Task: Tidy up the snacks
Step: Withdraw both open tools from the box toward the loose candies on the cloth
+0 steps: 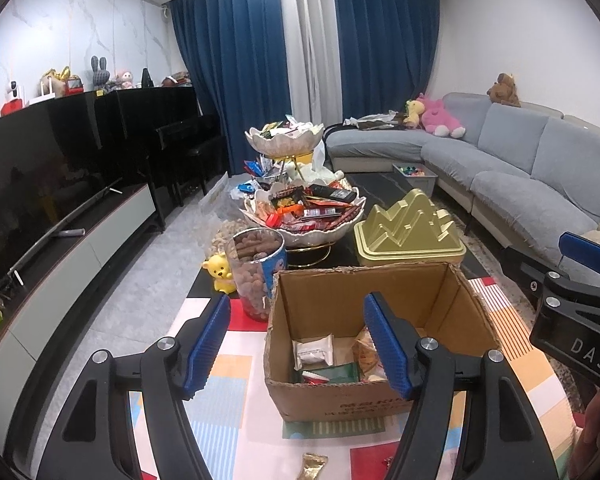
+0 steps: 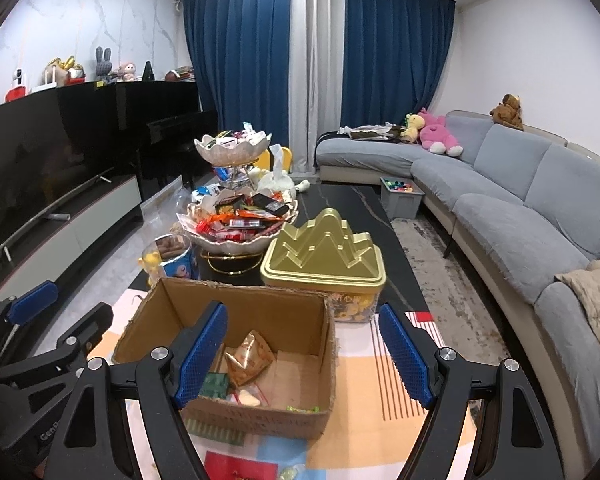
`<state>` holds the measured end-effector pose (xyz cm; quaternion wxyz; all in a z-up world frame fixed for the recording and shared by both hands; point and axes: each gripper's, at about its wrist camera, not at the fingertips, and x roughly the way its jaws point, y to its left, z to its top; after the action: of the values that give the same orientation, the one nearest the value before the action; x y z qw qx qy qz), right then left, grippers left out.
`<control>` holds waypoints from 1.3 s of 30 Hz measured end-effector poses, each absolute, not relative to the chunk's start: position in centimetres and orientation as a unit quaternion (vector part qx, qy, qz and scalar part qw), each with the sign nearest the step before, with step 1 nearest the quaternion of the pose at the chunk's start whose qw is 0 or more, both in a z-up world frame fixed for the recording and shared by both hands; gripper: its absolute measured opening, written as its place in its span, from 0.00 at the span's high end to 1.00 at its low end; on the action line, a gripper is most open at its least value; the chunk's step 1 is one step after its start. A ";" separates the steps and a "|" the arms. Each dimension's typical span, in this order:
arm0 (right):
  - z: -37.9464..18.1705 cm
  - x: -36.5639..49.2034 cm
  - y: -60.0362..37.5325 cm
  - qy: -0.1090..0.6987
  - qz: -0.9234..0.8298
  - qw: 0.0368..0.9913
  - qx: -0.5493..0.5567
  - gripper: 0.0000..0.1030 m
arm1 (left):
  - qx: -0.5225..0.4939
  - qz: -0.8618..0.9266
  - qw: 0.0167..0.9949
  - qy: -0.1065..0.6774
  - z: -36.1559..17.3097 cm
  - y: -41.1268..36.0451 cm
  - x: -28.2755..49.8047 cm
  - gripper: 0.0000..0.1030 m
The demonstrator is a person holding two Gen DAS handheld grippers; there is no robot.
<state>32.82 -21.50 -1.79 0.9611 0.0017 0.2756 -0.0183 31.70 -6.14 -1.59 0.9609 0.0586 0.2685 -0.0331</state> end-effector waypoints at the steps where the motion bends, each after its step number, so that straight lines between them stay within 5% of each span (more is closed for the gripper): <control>1: -1.7 32.7 -21.6 0.275 -0.019 0.961 0.003 0.24 | 0.059 -0.034 0.961 0.268 -1.5 -6.3 31.6 0.33; 39: -5.9 24.7 -25.8 0.333 -0.065 0.940 0.028 0.24 | 0.093 -0.122 0.944 0.292 -5.1 -10.4 24.6 0.32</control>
<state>24.72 -25.81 -5.87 0.9401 0.0280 0.3335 -0.0653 24.64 -10.37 -5.13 0.9441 0.0932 0.2917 -0.1220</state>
